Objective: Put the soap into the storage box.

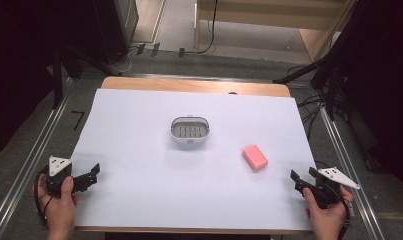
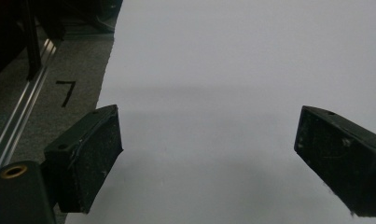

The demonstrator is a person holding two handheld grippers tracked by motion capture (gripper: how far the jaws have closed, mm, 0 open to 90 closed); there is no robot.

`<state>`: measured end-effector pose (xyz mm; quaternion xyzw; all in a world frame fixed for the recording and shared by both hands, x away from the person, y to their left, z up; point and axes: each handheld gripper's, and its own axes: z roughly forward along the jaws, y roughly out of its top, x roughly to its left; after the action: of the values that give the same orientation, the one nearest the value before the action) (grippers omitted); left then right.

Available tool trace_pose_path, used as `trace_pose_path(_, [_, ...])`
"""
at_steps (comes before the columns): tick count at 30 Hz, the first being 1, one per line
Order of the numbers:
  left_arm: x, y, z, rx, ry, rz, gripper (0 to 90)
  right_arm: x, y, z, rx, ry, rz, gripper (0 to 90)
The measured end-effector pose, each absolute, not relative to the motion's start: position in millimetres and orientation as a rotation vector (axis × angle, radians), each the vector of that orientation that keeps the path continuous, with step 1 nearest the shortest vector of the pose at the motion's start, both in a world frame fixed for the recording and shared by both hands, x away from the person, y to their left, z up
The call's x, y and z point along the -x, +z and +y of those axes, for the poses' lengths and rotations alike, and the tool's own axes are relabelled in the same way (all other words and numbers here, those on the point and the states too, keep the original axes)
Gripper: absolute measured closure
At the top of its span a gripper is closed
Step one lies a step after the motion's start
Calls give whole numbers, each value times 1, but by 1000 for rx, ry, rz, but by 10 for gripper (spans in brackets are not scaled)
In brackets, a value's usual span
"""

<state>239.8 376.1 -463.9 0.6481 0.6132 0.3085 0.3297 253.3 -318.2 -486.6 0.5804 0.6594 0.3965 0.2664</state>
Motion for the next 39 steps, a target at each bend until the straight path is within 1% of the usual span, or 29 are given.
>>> trace_pose_path(2, [-239,-464,376,-1691,806,1604,80,-255,-484,-315,-1538,1047,1800,317])
trace_pose_path(4, [-239,-464,376,-1688,807,1605,80,-257,-478,-312,-1533,1010,1873,375])
trace_pose_path(8, [-239,-464,376,-1693,809,1598,80,-263,-470,-307,-1502,1007,1954,368])
trace_pose_path(10, [-239,-464,376,-1692,811,1594,80,-269,-464,-302,-1499,986,2031,360])
trace_pose_path(13, [-239,-464,376,-1692,809,1595,80,-273,-458,-297,-1504,955,2104,318])
trace_pose_path(16, [-239,-464,376,-1696,808,1599,80,-275,-456,-294,-1514,952,2138,305])
trace_pose_path(17, [-239,-464,376,-1695,809,1602,80,-278,-452,-291,-1532,922,2187,284])
trace_pose_path(29, [-239,-464,375,-1695,809,1603,80,-291,-447,-278,-1617,825,2304,242])
trace_pose_path(39, [-239,-464,376,-1695,807,1602,80,-304,-445,-262,-1601,720,2388,195])
